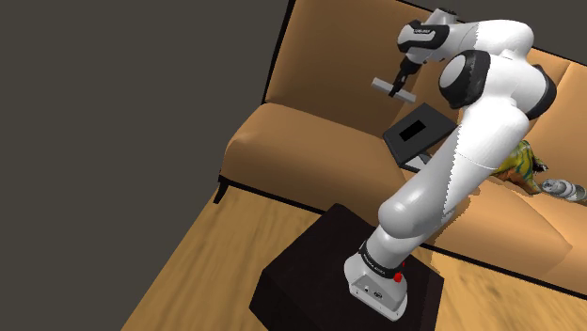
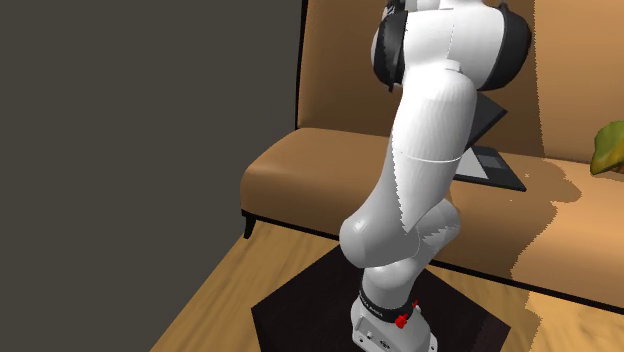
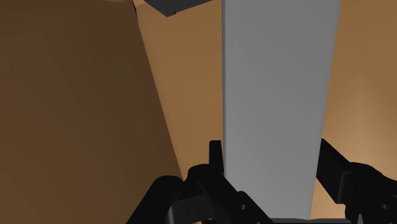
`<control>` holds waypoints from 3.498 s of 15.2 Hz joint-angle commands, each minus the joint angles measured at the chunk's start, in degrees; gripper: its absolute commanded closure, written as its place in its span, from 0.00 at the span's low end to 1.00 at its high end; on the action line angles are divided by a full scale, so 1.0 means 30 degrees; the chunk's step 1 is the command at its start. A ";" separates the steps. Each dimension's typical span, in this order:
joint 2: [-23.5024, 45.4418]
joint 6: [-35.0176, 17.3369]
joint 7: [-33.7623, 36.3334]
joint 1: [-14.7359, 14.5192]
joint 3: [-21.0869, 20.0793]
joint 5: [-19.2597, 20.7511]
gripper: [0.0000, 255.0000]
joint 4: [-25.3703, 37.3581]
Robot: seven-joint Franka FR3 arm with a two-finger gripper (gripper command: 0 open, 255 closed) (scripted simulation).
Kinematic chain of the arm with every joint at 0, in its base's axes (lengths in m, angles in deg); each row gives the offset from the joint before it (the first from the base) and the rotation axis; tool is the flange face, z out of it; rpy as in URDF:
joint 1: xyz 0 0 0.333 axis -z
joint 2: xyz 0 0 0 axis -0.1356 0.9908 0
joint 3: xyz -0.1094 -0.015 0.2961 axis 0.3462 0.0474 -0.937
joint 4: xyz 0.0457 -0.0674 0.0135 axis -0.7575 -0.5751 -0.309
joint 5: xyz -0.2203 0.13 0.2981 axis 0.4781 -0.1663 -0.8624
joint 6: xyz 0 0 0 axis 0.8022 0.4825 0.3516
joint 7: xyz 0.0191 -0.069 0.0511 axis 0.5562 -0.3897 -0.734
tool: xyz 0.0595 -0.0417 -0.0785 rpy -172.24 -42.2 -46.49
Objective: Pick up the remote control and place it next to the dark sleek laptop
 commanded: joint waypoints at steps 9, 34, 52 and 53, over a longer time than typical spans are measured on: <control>-0.0094 -0.2617 0.0101 0.0004 -0.0002 0.0109 1.00 -0.2673; 0.1819 -0.8834 -0.1085 0.0236 0.0094 -0.1703 1.00 -0.7382; 0.3774 -1.1641 -0.2793 0.0775 -0.0506 -0.4155 1.00 -0.8673; 0.3774 -1.1641 -0.2793 0.0775 -0.0506 -0.4155 1.00 -0.8673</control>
